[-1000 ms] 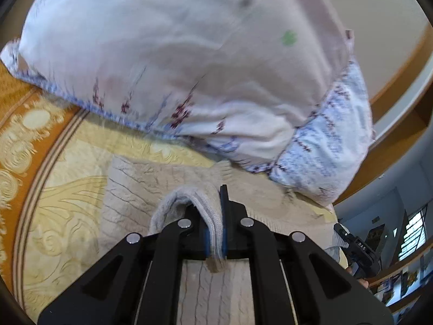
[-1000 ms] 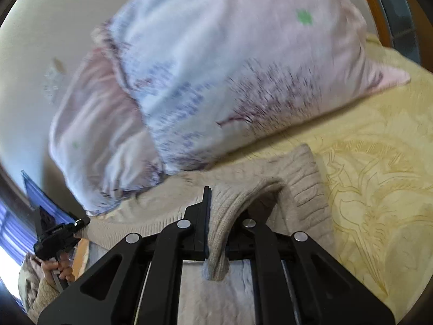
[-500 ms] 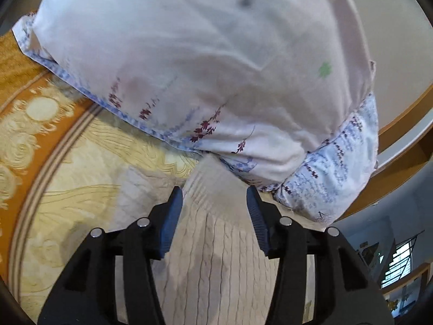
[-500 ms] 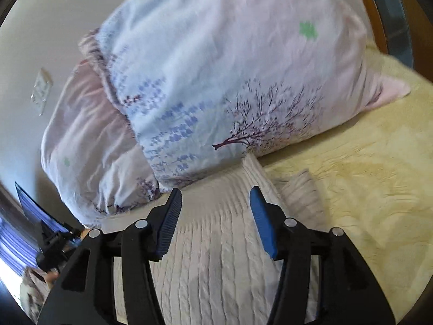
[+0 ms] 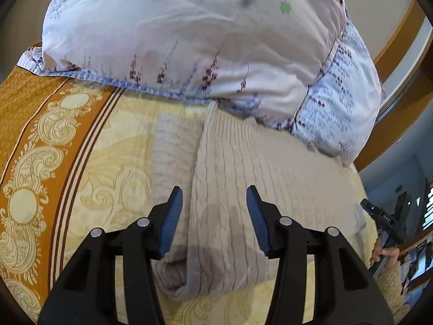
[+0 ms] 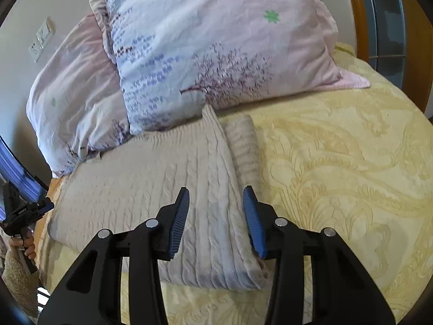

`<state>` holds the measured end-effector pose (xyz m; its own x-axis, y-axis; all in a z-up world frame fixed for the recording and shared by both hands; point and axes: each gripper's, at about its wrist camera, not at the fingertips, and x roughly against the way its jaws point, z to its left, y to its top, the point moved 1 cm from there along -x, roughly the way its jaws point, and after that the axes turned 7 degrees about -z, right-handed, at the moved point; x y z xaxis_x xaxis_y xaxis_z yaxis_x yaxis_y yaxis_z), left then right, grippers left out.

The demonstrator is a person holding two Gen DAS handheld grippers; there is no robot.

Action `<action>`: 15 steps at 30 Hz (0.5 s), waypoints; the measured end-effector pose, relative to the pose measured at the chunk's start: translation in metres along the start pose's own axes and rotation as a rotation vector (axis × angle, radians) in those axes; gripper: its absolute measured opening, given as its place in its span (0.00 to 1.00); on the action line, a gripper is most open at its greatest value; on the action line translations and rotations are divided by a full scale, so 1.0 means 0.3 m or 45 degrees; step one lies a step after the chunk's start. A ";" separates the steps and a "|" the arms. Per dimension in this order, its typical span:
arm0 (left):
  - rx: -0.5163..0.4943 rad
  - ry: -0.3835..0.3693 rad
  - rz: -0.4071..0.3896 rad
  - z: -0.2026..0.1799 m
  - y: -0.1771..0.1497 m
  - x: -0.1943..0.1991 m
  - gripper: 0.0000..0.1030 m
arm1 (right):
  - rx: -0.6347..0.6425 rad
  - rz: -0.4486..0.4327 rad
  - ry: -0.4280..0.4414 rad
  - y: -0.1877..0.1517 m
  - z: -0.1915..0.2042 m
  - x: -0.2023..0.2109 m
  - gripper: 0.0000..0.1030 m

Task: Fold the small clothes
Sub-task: 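Press the folded sweater flat with both open grippers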

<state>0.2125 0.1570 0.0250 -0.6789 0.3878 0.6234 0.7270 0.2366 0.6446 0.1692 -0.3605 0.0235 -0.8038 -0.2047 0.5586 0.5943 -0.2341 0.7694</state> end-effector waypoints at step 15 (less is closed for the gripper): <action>0.002 0.030 0.080 0.018 -0.061 -0.042 0.08 | 0.092 0.025 0.000 -0.059 0.029 -0.011 0.11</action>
<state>0.2084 0.1526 0.0031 -0.6344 0.3808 0.6728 0.7682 0.2136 0.6035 0.1612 -0.3474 0.0109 -0.7922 -0.2087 0.5735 0.6062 -0.1608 0.7789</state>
